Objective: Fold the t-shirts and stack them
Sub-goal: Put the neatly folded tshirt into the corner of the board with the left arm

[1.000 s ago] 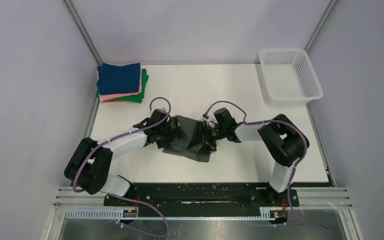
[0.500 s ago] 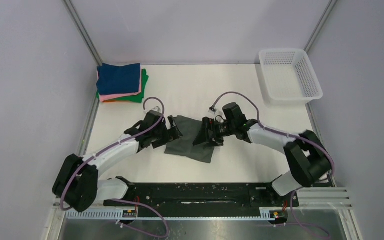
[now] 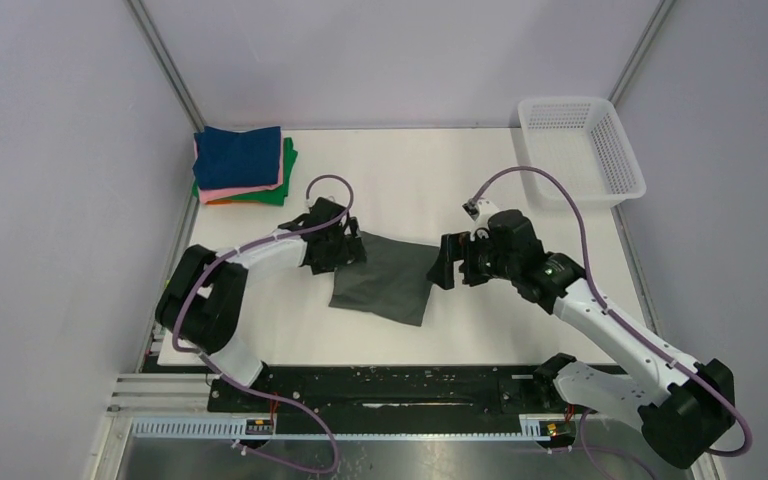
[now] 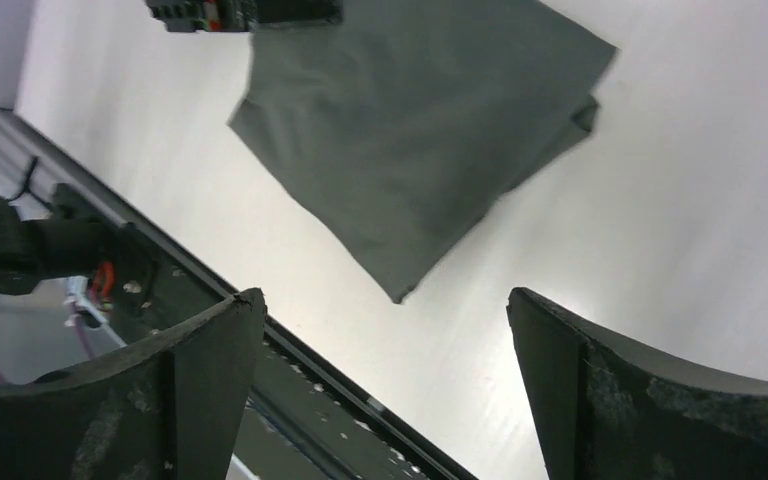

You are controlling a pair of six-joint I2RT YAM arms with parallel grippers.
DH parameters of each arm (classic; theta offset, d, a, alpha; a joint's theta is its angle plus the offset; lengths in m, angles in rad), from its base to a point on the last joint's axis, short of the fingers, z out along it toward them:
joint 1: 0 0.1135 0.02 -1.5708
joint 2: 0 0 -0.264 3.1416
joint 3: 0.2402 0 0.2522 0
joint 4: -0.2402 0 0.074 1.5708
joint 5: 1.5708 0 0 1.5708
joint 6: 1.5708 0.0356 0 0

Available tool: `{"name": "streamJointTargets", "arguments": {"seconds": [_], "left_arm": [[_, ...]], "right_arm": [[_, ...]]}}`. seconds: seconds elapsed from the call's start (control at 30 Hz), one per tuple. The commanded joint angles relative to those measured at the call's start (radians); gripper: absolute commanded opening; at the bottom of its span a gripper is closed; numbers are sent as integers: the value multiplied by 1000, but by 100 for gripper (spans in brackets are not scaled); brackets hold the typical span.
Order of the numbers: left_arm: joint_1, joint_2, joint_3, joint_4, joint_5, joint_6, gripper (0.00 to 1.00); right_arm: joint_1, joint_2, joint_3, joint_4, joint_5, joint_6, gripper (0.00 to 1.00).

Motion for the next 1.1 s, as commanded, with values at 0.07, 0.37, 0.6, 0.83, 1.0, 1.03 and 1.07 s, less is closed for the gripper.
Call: {"name": "streamJointTargets", "arguments": {"seconds": [0.07, 0.37, 0.6, 0.83, 1.0, 1.03, 1.07], "left_arm": [[-32, 117, 61, 13, 38, 31, 75], [-173, 321, 260, -242, -236, -17, 0], [-178, 333, 461, -421, -570, -12, 0], [-168, 381, 647, -430, -911, 216, 0], [-103, 419, 724, -308, -1008, 445, 0], [-84, 422, 737, -275, -996, 487, 0], [-63, 424, 748, -243, -989, 526, 0]], "right_arm": [[-3, -65, -19, -80, 196, -93, 100], [-4, -69, -18, -111, 261, -111, 99], [-5, -95, -32, -109, 338, -108, 99], [-5, -183, -89, -69, 489, -76, 99], [-4, -241, -116, -33, 490, -73, 99], [-4, -247, -119, -30, 494, -74, 99], [-4, -252, -120, -29, 496, -73, 100]]}}
